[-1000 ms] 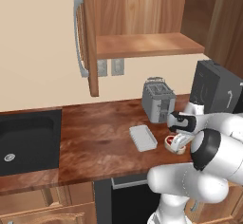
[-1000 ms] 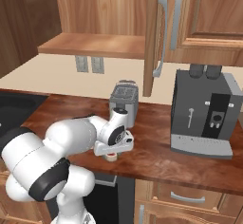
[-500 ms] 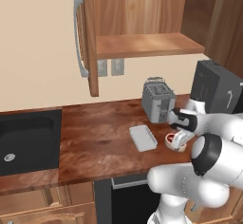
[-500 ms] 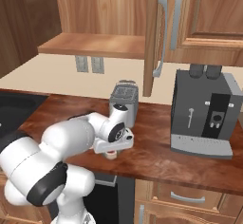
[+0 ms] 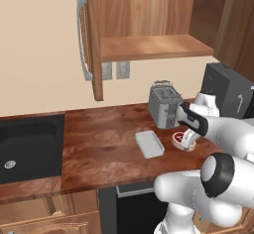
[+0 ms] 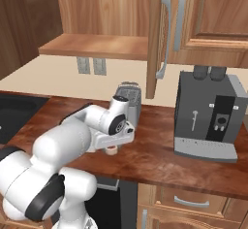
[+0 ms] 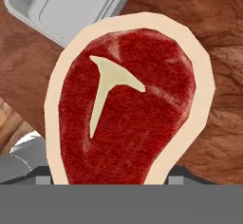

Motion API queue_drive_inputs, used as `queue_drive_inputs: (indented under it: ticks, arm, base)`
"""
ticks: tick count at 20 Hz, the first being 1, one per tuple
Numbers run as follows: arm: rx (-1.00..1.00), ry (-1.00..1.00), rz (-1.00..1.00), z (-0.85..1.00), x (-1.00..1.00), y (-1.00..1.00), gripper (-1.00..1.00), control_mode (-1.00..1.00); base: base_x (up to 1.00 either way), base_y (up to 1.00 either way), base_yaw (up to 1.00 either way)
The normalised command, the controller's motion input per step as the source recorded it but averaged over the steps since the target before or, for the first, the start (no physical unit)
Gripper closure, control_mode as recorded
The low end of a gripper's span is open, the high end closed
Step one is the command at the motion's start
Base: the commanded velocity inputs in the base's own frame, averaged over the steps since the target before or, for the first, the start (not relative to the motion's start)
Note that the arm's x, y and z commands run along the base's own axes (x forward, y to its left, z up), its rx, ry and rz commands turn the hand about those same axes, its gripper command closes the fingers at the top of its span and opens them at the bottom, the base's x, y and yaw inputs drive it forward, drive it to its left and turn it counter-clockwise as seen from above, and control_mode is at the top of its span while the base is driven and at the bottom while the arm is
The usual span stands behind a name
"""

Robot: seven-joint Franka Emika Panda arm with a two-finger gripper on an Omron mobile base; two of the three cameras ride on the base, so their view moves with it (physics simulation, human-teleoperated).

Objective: Retrieve the tupperware from the cabinet, then place the raw meat into the tupperware to avoid contamination.

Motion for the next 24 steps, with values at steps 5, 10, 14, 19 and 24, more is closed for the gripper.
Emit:
queue_drive_inputs:
  ticks: [5, 10, 14, 19, 24]
  arm:
    - [0.00, 0.01, 0.10, 0.33, -0.01, 0.13, 1.00, -1.00]
    - [0.00, 0.01, 0.11, 0.28, -0.05, 0.14, 1.00, -1.00]
    - [-0.01, 0.01, 0.08, 0.28, -0.07, 0.11, 1.00, -1.00]
    - [-0.02, 0.00, 0.06, 0.26, -0.07, 0.10, 1.00, -1.00]
    - [-0.02, 0.00, 0.03, 0.16, -0.03, 0.08, 1.00, -1.00]
  base:
    - [0.00, 0.00, 0.00]
    - [0.00, 0.00, 0.00]
    - [0.00, 0.00, 0.00]
    - [0.00, 0.00, 0.00]
    - [0.00, 0.00, 0.00]
